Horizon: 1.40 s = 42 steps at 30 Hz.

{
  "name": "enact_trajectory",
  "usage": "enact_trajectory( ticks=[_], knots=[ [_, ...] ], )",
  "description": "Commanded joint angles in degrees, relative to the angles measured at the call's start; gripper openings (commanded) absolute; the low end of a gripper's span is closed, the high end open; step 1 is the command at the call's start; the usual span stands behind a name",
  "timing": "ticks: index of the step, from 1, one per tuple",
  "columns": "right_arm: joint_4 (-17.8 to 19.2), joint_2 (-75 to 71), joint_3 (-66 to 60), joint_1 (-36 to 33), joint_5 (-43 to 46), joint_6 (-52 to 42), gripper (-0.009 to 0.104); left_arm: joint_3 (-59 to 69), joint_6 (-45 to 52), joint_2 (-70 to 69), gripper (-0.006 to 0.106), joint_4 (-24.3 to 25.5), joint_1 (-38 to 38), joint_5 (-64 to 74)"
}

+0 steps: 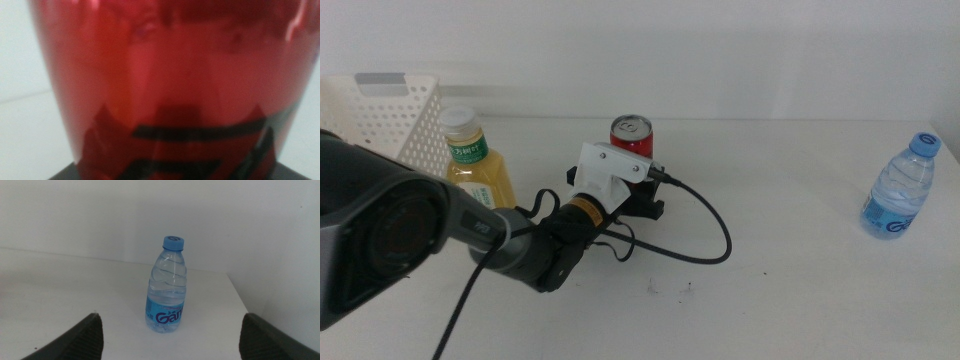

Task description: Use arms to grab the bottles and put them into the dustbin to the left of the table.

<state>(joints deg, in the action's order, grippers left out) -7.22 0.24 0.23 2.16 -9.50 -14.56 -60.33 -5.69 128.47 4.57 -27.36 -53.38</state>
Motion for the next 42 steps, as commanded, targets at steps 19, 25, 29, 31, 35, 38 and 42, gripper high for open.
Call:
enact_trajectory(
  ticks=[19,25,29,31,35,38,42],
  knots=[
    [0.41,-0.24,-0.23,0.18,0.51,-0.48,0.093,13.41,-0.23,-25.67,0.030,3.05,0.47,10.99],
    [0.41,-0.24,-0.23,0.18,0.51,-0.48,0.093,13.41,-0.98,-34.50,0.030,3.54,0.47,22.80],
    [0.41,-0.24,-0.23,0.18,0.51,-0.48,0.093,13.41,-3.01,-40.09,0.030,3.54,0.47,31.19],
    [0.41,-0.24,-0.23,0.18,0.51,-0.48,0.093,13.41,-4.92,-42.41,0.030,3.54,0.47,34.10],
    [0.41,-0.24,-0.23,0.18,0.51,-0.48,0.093,12.09,-8.96,-47.28,0.030,3.54,0.47,45.01],
    [0.41,-0.24,-0.23,0.18,0.51,-0.48,0.093,9.84,-9.41,-50.19,0.030,3.54,0.47,55.61],
    [0.41,-0.24,-0.23,0.18,0.51,-0.48,0.093,5.90,-9.31,-51.66,0.030,2.82,0.47,64.76]
  ],
)
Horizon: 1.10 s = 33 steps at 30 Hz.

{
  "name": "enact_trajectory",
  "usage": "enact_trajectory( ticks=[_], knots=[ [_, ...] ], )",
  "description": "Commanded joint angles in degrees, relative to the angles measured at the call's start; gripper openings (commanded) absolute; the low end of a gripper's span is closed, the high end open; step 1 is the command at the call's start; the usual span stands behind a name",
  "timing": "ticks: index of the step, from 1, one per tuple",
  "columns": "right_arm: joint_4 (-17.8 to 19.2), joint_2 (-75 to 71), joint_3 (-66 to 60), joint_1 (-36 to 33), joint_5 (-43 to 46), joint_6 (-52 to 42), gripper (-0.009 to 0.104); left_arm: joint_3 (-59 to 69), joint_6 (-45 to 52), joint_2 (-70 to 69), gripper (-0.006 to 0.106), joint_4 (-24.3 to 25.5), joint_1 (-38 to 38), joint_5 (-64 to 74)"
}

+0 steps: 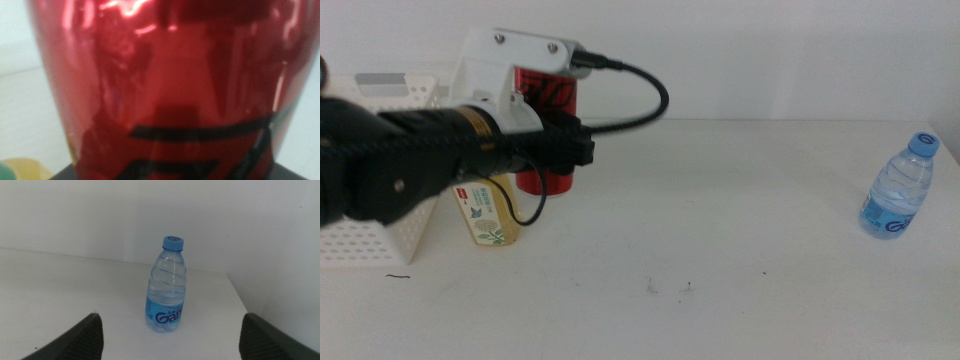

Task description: Use arms to grab the bottles and put them into the dustbin to the left of the table.

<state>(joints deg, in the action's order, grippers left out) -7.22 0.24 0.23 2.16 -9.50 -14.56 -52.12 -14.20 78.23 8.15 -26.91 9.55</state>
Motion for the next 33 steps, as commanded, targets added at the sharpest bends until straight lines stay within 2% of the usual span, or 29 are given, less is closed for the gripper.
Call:
enact_trajectory(
  ticks=[1,6,11,19,29,33],
  knots=[
    [0.41,-0.24,-0.23,0.18,0.51,-0.48,0.093,-3.42,-0.80,-1.42,0.030,-1.18,0.02,3.95],
    [0.41,-0.24,-0.23,0.18,0.51,-0.48,0.093,-10.51,-0.28,-1.42,0.030,-1.34,0.02,16.13],
    [0.41,-0.24,-0.23,0.18,0.51,-0.48,0.093,-17.69,6.52,-1.42,0.030,-5.02,1.68,25.54],
    [0.41,-0.24,-0.23,0.18,0.51,-0.48,0.093,-25.01,18.97,-1.42,0.030,-15.03,12.40,36.17],
    [0.41,-0.24,-0.23,0.18,0.51,-0.48,0.093,-34.72,27.27,3.02,0.030,-22.34,26.73,47.01],
    [0.41,-0.24,-0.23,0.18,0.51,-0.48,0.093,-40.73,27.85,8.85,0.030,-23.01,29.84,52.62]
  ],
)
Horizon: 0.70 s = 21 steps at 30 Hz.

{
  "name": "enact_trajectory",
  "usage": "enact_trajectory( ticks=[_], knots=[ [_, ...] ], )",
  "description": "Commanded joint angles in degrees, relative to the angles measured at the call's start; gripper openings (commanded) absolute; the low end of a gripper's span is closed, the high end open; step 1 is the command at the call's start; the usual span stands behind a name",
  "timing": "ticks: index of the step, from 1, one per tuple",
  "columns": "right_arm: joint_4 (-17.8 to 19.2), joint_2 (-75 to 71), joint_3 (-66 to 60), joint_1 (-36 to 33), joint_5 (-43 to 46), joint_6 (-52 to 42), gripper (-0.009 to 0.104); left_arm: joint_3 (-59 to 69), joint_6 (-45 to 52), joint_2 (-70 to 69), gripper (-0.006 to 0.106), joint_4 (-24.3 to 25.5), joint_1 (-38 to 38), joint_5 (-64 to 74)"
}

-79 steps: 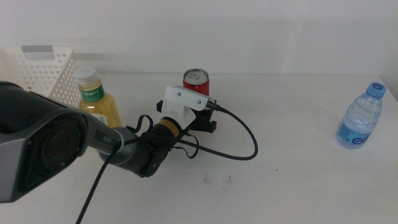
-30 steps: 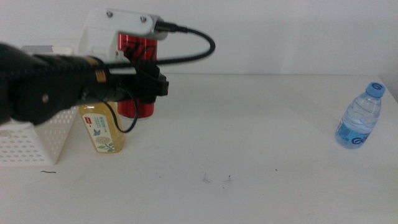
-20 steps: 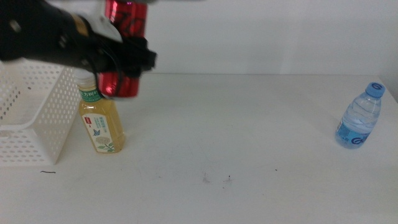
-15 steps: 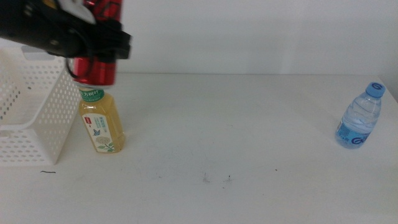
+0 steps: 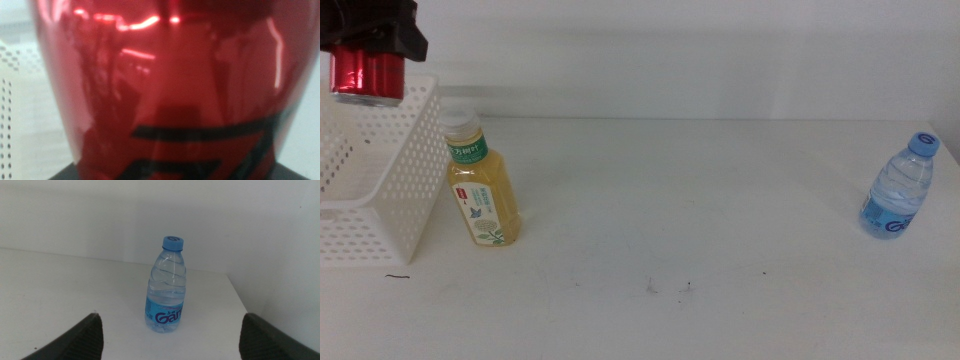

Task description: Use arms to grab the bottles and put them into the dustbin to the left of the table.

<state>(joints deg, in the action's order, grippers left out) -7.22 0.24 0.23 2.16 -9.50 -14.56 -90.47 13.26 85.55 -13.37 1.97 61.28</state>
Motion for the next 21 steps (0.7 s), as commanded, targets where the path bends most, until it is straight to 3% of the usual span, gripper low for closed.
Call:
enact_trajectory(
  ticks=[1,15,21],
  knots=[
    [0.41,-0.24,-0.23,0.18,0.51,-0.48,0.093,-3.86,0.80,3.11,0.030,-1.49,1.52,2.60],
    [0.41,-0.24,-0.23,0.18,0.51,-0.48,0.093,-16.97,3.37,19.05,0.030,-1.83,9.88,8.68],
    [0.41,-0.24,-0.23,0.18,0.51,-0.48,0.093,-17.08,4.82,23.31,0.030,2.83,11.73,8.68]
  ],
)
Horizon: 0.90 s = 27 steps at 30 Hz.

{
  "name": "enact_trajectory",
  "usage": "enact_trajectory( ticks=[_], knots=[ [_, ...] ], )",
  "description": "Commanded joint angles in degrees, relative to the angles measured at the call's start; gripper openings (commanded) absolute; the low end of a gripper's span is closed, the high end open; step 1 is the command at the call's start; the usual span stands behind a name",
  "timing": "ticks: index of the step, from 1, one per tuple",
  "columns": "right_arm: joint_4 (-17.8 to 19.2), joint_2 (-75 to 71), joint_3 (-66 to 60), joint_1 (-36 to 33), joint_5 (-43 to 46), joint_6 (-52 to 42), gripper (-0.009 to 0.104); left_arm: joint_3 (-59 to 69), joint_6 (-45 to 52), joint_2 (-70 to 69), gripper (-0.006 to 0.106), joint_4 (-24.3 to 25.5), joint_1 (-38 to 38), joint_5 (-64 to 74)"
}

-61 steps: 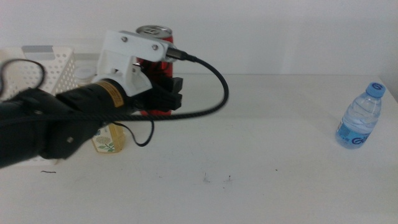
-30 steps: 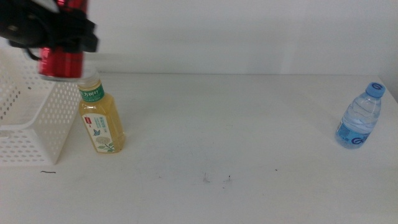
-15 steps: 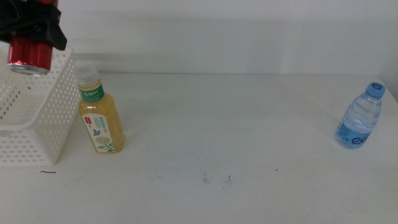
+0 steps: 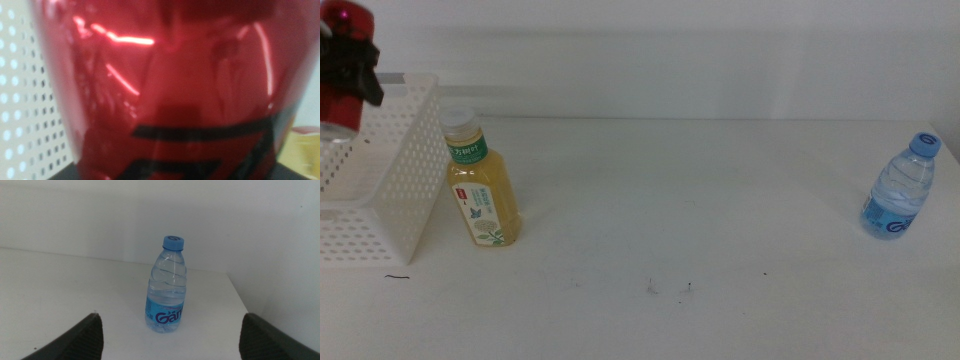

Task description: Use arms to grab the bottles and put them into the dustbin to the left of the table.

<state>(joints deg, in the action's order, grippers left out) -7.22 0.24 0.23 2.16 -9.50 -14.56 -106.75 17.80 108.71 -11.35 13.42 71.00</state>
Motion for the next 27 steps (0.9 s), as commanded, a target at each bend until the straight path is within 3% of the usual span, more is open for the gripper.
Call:
enact_trajectory(
  ticks=[1,6,27],
  knots=[
    [0.41,-0.24,-0.23,0.18,0.51,-0.48,0.093,-0.80,0.28,0.91,0.030,2.22,0.28,-1.03],
    [0.41,-0.24,-0.23,0.18,0.51,-0.48,0.093,-0.80,0.37,4.40,0.030,5.87,0.28,-1.03],
    [0.41,-0.24,-0.23,0.18,0.51,-0.48,0.093,-0.90,6.39,13.50,0.030,2.33,2.99,-1.03]
  ],
)
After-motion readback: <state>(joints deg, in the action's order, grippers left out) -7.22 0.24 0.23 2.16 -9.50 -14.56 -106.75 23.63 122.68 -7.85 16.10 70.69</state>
